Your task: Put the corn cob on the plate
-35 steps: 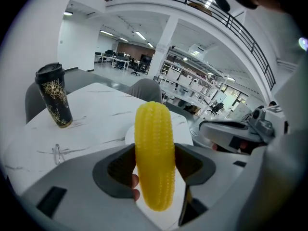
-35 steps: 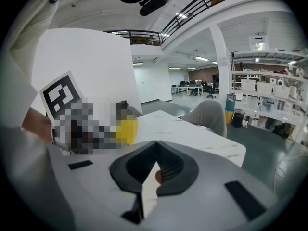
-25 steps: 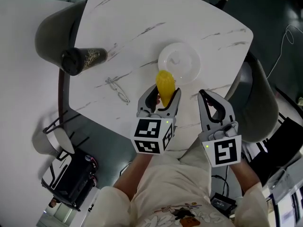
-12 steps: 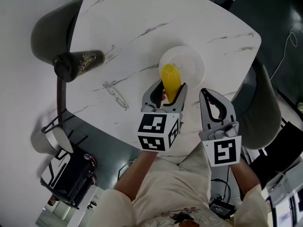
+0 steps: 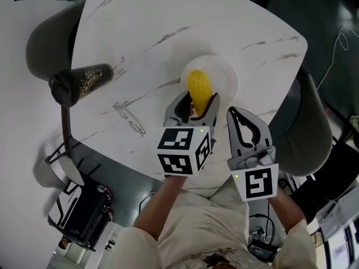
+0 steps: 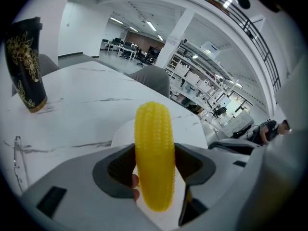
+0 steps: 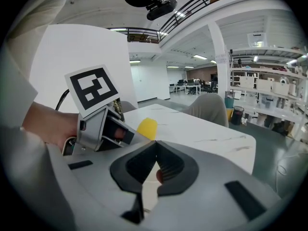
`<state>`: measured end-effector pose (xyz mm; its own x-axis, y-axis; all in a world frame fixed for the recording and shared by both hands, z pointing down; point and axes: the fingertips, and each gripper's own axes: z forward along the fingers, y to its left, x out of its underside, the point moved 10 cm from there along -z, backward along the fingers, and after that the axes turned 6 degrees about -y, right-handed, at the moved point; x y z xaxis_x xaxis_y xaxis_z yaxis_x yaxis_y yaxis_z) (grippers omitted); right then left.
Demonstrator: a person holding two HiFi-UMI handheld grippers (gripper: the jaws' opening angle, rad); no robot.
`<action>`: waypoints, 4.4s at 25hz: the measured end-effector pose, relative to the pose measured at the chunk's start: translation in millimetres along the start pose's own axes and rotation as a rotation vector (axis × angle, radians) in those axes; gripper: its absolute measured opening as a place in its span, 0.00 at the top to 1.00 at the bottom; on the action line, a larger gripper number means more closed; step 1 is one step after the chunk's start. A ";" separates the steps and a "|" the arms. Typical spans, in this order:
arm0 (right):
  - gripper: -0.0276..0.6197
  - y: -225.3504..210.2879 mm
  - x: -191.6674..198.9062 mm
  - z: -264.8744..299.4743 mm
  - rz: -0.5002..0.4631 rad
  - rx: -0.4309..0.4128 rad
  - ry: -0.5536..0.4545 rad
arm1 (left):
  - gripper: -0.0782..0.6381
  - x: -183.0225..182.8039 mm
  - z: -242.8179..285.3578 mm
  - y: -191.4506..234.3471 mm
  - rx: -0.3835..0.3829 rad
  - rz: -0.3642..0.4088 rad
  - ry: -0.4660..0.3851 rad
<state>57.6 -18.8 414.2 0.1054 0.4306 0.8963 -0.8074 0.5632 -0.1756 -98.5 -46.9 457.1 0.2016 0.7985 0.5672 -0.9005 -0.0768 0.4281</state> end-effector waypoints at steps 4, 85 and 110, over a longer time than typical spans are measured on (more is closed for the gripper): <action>0.95 -1.6 3.9 -1.3 0.010 0.009 0.018 | 0.54 -4.8 8.0 0.9 -0.021 0.016 0.018; 0.95 68.0 -53.8 -109.9 -0.064 0.153 -0.102 | 0.88 5.3 -155.1 -38.3 0.035 0.352 -0.078; 0.95 134.9 -101.4 -149.5 0.049 0.168 -0.117 | 0.88 -1.6 -301.2 -34.2 0.202 0.317 -0.164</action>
<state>24.8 119.0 238.7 0.0031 0.3643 0.9313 -0.8964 0.4138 -0.1589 -184.1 134.3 229.7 -0.0006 0.6117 0.7911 -0.8372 -0.4329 0.3341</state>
